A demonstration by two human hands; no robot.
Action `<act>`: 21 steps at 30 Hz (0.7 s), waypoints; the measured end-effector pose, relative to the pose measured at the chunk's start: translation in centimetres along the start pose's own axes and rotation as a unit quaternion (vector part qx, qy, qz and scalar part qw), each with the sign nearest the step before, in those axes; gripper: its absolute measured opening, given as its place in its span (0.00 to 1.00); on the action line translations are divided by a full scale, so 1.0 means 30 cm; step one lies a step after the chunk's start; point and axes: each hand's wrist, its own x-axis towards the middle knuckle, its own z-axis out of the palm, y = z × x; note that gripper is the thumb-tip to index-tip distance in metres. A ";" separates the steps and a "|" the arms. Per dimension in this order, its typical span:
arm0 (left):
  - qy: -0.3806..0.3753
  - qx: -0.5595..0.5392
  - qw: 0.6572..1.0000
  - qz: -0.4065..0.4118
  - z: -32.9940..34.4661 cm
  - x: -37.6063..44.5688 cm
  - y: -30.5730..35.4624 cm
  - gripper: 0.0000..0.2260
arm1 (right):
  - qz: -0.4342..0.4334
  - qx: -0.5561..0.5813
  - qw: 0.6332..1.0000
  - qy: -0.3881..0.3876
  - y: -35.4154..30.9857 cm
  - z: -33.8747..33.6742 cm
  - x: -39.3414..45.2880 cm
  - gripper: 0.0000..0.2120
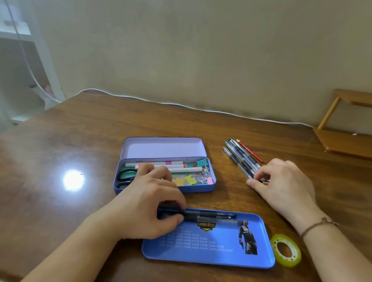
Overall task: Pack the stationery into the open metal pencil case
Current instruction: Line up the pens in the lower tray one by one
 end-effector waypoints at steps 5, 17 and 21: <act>0.055 -0.011 0.998 -0.004 -0.004 0.002 -0.007 0.03 | 0.018 -0.026 0.999 -0.004 -0.015 0.020 -0.005 0.12; 0.254 -0.232 0.923 -0.170 0.003 0.038 0.045 0.15 | -0.158 0.384 0.902 0.115 -0.202 -0.116 -0.168 0.04; 0.243 -0.403 0.876 -0.102 0.004 0.059 0.067 0.11 | -0.276 0.306 0.903 0.120 -0.257 -0.089 -0.205 0.11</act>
